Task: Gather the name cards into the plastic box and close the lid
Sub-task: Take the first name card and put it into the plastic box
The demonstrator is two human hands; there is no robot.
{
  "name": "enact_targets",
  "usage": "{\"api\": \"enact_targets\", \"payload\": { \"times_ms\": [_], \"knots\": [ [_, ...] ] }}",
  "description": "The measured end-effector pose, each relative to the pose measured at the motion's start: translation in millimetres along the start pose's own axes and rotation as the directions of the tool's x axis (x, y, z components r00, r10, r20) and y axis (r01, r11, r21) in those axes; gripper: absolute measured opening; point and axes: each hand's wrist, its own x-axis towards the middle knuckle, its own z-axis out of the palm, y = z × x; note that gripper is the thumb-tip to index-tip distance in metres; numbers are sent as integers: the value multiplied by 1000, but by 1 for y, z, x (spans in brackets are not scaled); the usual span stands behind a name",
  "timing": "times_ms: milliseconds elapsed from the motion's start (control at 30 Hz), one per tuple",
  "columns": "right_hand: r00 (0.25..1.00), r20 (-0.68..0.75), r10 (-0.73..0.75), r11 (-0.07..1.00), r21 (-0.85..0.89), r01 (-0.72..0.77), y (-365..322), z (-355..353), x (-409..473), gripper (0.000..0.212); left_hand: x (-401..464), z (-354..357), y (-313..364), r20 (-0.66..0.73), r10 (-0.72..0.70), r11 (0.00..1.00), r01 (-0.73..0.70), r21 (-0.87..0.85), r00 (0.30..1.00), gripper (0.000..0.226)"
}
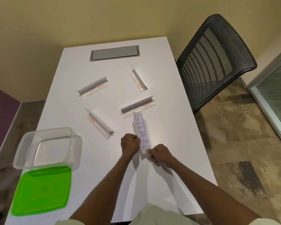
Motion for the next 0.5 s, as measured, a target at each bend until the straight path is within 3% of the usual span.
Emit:
{"api": "enact_targets", "payload": {
  "times_ms": [267,367,500],
  "knots": [
    [988,-111,108,896,441,-49,-21,2,7,18,13,0,-6,-60,-206,929,176,-326,977,31],
    [978,-178,113,870,492,-11,-26,0,10,11,16,0,-8,18,-312,793,271,-545,950,32],
    [945,-313,97,923,384,32,-32,-4,18,12,16,3,-11,115,-384,655,358,-666,916,27]
  ]
}}
